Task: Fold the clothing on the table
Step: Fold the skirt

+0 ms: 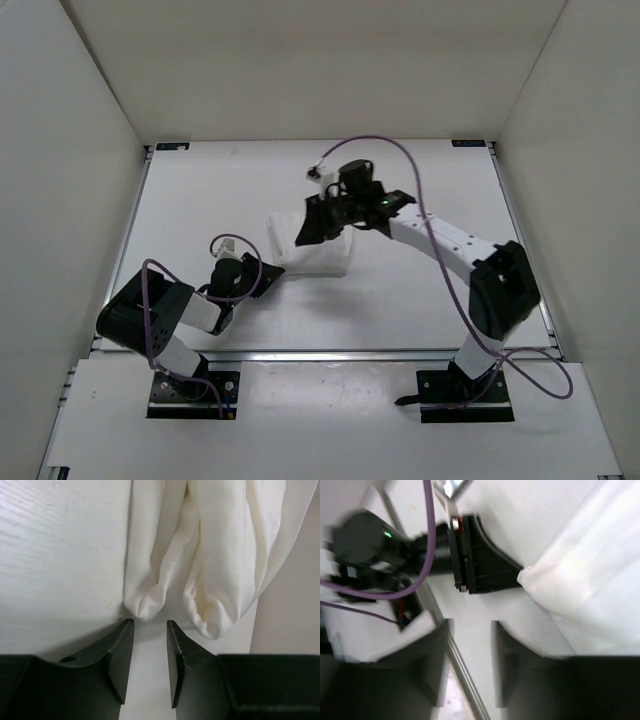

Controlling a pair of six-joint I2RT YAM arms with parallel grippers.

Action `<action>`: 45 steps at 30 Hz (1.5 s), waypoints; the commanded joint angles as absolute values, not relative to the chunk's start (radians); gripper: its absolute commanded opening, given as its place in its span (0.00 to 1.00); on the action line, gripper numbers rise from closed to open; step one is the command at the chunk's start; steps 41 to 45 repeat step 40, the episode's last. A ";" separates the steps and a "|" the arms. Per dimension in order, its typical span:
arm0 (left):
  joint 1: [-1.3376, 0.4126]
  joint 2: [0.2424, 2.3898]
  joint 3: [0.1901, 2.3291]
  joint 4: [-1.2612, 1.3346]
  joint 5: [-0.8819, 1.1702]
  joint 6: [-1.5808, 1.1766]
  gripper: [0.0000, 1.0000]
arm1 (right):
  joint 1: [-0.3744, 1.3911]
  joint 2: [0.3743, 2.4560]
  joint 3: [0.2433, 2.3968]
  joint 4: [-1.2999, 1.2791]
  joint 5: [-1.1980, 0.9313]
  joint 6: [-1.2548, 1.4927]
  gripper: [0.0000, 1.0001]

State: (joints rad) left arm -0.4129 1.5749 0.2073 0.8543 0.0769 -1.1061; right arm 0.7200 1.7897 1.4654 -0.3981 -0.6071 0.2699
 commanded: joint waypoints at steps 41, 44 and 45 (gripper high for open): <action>-0.195 0.982 0.722 -0.325 0.309 -0.509 0.99 | 0.460 1.534 1.124 -0.267 -0.356 0.305 0.02; -0.195 0.982 0.722 -0.325 0.309 -0.509 0.99 | 0.460 1.534 1.124 -0.267 -0.356 0.305 0.02; -0.195 0.982 0.722 -0.325 0.309 -0.509 0.99 | 0.460 1.534 1.124 -0.267 -0.356 0.305 0.02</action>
